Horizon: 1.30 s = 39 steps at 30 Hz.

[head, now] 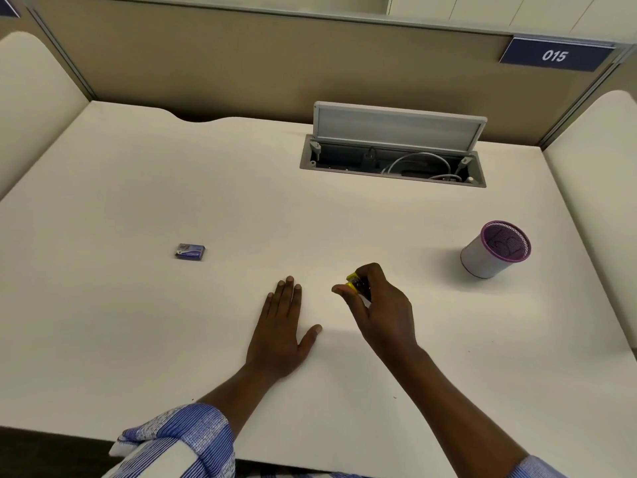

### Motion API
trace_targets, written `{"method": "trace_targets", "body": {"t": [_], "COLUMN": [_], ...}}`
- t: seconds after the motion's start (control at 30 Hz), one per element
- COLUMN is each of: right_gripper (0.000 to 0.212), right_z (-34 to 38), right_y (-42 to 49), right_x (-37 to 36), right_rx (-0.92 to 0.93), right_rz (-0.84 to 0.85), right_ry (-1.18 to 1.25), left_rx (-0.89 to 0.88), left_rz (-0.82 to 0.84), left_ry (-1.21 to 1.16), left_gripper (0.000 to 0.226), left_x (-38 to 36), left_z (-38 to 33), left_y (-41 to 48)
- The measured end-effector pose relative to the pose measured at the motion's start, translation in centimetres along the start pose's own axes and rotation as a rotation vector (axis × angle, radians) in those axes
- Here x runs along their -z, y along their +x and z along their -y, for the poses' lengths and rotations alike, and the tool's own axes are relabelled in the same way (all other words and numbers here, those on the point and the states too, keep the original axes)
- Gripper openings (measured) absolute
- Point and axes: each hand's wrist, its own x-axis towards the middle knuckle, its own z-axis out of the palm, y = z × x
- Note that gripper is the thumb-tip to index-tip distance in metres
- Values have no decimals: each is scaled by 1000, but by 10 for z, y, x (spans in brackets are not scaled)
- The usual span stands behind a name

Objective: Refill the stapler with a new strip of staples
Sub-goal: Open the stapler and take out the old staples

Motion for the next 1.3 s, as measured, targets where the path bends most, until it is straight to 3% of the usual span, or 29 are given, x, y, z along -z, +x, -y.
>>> {"method": "trace_targets", "body": {"t": [0.1,0.23,0.37,0.53,0.6,0.7,0.8,0.93,1.03,1.2,1.3], "right_gripper": [43,69,62,55,45,29,24,30,36,40,30], "right_z": [6,11,9,9,9,13,20,23,24,22,16], "right_y": [1,4,2,3,2,-2,-4,-5,-7,-7,1], "right_x": [-1,4,6,5,3,2,0,-1,-3,-12,-12], "right_rx": [-271,-797,-855,-850,-828,-775,-689,-661,-618,-691,-807], "right_rz": [88,328,443,450,393,287,244,143,96,56,29], "right_ry": [414,1215,1480,1425,1268,913,657,651,619,649,767], "left_rx": [2,0,0,60,147,240,191,31,6,17,-55], "left_rz": [8,4,-8,-2,-10,-146,-280,-292,-251,-243,-271], "left_ry": [8,-4,-18,-153,-283,-619,-817,-758,-688,-710,-733], "left_gripper": [86,85,85,81,68,27,25,18,10,12,9], "left_x": [0,-1,-2,9,20,52,90,114,116,123,128], "left_z": [0,1,1,-13,-26,-52,-79,-101,-106,-112,-119], "left_y": [0,0,2,4,10,21,28,30,30,30,22]}}
